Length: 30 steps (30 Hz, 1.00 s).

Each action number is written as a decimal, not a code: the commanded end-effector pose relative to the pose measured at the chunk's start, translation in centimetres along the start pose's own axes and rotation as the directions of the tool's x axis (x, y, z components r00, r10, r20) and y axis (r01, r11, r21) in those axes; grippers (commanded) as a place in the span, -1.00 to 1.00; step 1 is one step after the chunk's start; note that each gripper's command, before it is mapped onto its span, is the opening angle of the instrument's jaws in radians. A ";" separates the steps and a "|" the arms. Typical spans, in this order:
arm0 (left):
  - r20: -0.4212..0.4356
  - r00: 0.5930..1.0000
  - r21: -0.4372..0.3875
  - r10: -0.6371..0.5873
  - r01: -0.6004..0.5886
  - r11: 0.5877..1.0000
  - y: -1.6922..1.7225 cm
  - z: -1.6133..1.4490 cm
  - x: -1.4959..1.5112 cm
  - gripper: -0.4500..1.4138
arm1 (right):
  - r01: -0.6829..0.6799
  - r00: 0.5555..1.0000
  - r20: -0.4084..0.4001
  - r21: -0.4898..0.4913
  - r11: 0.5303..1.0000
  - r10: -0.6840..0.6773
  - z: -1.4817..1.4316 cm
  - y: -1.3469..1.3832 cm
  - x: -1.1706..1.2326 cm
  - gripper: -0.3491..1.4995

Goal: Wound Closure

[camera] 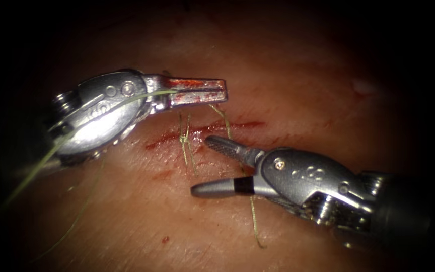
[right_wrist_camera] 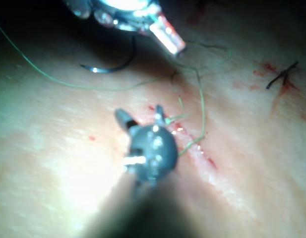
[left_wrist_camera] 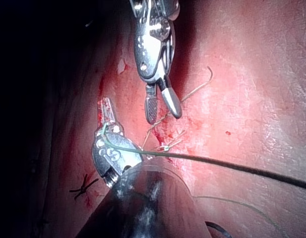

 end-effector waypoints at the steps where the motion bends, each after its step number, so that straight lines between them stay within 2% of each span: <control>1: -0.008 1.000 -0.005 0.001 -0.001 1.000 -0.01 0.05 -0.01 -1.00 | 0.031 0.999 0.019 0.020 0.999 -0.032 0.32 0.20 -0.08 -0.79; 2: -0.012 1.000 -0.007 0.001 -0.001 1.000 0.01 0.04 0.00 -1.00 | 0.047 0.999 0.023 0.031 0.998 -0.048 0.42 0.26 -0.15 -1.00; 5: -0.021 1.000 -0.010 -0.010 0.010 1.000 0.11 0.00 0.04 -1.00 | 0.089 0.996 0.018 0.049 0.995 -0.090 0.70 0.42 -0.39 -1.00; 7: -0.042 0.999 -0.009 -0.029 0.029 1.000 0.24 -0.01 0.03 -1.00 | 0.101 0.995 -0.023 0.042 0.994 -0.101 0.89 0.55 -0.47 -1.00; 13: -0.043 0.998 -0.012 -0.036 0.036 0.999 0.42 0.05 -0.10 -1.00 | 0.082 0.992 -0.095 -0.038 0.996 -0.085 0.97 0.75 -0.26 -1.00; 17: -0.049 0.998 -0.028 -0.051 0.050 0.998 0.60 0.16 -0.34 -1.00 | 0.065 0.977 -0.200 -0.059 0.996 -0.076 1.00 0.92 -0.11 -1.00; 22: -0.051 0.997 -0.056 -0.062 0.059 0.997 0.72 0.25 -0.58 -1.00 | -0.023 0.955 -0.295 0.032 0.999 0.031 1.05 1.00 -0.08 -1.00; 27: -0.045 0.997 -0.100 -0.057 0.052 0.994 0.75 0.39 -0.89 -1.00 | -0.130 0.892 -0.405 0.188 0.974 0.198 1.07 1.04 -0.08 -1.00; 30: -0.035 0.998 -0.116 -0.049 0.045 0.992 0.69 0.40 -0.98 -1.00 | -0.168 0.859 -0.434 0.263 0.950 0.272 1.02 1.03 -0.09 -1.00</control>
